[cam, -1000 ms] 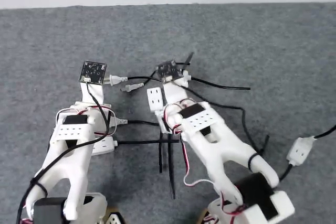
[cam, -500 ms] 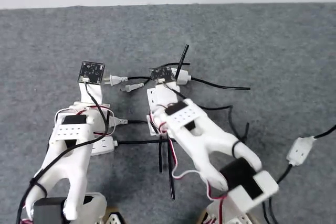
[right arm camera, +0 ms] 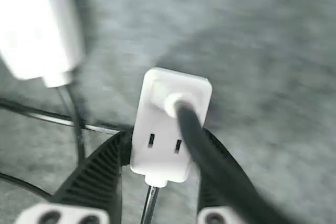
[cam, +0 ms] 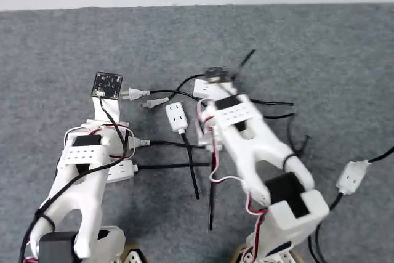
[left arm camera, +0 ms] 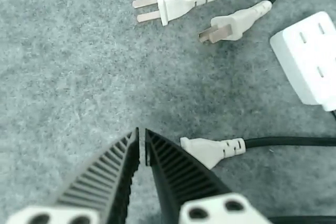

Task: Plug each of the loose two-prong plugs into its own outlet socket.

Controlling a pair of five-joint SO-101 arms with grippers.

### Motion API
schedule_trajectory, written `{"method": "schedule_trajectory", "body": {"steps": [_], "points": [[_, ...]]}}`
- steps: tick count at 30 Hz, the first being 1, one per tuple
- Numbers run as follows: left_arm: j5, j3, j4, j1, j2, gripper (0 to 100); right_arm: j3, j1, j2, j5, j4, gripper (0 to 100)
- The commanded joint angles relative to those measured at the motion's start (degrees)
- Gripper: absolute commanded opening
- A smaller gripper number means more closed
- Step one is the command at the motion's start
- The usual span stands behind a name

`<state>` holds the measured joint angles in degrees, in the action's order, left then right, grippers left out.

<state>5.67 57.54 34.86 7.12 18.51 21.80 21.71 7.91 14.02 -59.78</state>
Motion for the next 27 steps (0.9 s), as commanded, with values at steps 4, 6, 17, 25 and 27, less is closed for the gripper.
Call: {"method": "schedule_trajectory", "body": {"steps": [4,6,17,25,27], "points": [[-0.6,-0.7,-1.5,0.0,1.7,1,-3.3,-12.8,-12.5,-8.8,-7.1,0.9],[-0.6,-0.7,-1.4,0.0,1.7,1,-3.2,-18.9,-14.5,-10.7,-8.5,0.9],[-3.9,-2.2,-1.1,1.3,1.8,2,1.7,-33.6,-11.0,-15.4,-5.1,19.8],[-5.3,-4.7,0.5,6.3,1.8,2,-8.2,-31.3,-16.0,-14.8,-19.5,14.6],[-5.5,-5.3,0.8,7.6,1.8,2,-10.4,-28.8,-18.5,-15.1,-24.6,12.5]]}}
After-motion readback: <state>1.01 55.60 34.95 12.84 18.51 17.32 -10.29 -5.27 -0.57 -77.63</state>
